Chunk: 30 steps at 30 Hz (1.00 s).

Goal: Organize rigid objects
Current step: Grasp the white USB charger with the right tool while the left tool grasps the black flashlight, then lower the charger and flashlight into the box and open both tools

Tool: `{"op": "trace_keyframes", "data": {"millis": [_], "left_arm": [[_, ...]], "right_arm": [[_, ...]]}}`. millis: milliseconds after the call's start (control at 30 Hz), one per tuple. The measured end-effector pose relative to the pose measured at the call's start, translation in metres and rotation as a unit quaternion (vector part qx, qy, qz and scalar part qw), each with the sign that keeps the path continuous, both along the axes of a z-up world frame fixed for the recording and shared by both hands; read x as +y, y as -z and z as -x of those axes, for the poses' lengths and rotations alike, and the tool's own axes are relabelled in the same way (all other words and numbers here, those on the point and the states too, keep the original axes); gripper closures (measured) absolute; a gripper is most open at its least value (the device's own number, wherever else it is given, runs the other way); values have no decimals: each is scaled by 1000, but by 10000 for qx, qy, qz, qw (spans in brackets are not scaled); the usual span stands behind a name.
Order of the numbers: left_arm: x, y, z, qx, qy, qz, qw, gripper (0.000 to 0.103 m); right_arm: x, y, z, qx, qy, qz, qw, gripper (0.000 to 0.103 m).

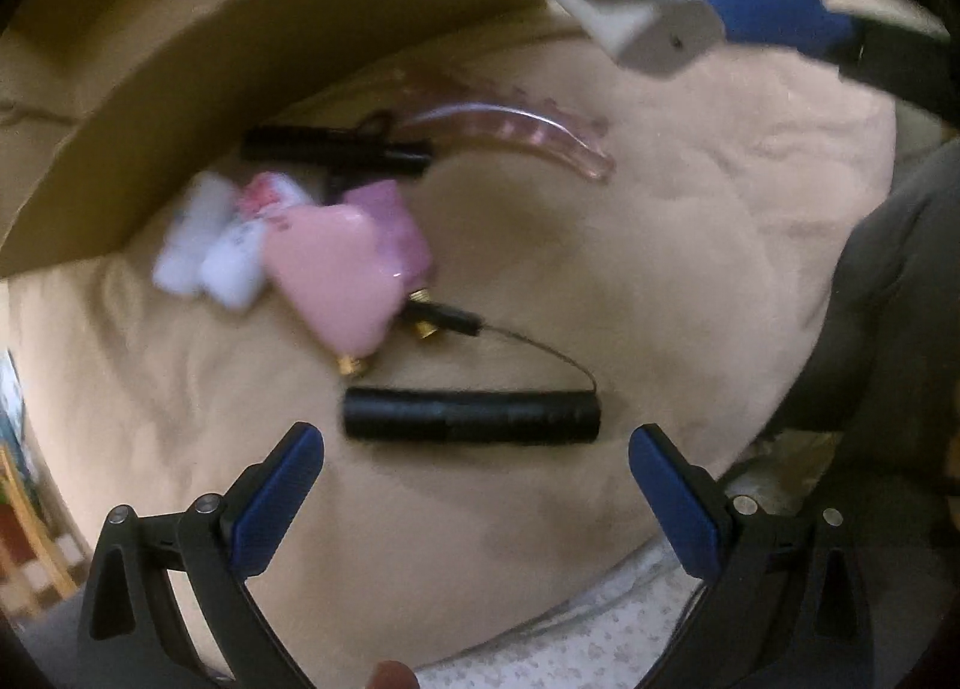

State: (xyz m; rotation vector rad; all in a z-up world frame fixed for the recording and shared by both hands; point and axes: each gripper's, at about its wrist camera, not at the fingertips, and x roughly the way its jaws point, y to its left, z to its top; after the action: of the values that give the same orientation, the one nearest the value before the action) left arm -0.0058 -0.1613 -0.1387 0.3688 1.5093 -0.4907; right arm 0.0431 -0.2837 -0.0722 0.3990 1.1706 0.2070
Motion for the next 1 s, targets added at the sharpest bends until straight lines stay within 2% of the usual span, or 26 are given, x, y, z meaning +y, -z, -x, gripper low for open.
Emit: {"op": "trace_keyframes", "data": {"millis": [133, 233, 300, 333, 500, 600, 800, 933, 1000], "left_arm": [[-13, 14, 0, 39, 49, -237, 9997, 1], [-15, 17, 2, 11, -53, -218, 9997, 3], [-12, 17, 1, -66, -87, -242, 9996, 10], [-11, 17, -2, -121, -99, -286, 9995, 17], [-6, 13, -7, -120, -171, -228, 9995, 17], [14, 9, -13, -152, -260, -212, 9993, 17], [46, -21, -21, -437, -772, -13, 9961, 18], [78, -52, -34, -840, -1270, 142, 9882, 18], [95, -64, -39, -905, -1514, 326, 9838, 18]], "right_arm": [[-5, 0, 0, -2, 69, -56, 10000, 59], [-9, -1, 1, 3, 123, -100, 9999, 59], [-8, -2, 1, -2, 103, -112, 9999, 59], [-8, -2, 1, -9, 82, -108, 9999, 59], [-4, -2, 0, -11, 20, -97, 9999, 59], [-4, -1, 0, 6, -6, -113, 9999, 59], [-3, -3, 1, -25, -11, -121, 9999, 59], [-2, -4, 2, -52, -17, -120, 9999, 59], [-1, -4, 3, -61, -30, -130, 9999, 59]]}}
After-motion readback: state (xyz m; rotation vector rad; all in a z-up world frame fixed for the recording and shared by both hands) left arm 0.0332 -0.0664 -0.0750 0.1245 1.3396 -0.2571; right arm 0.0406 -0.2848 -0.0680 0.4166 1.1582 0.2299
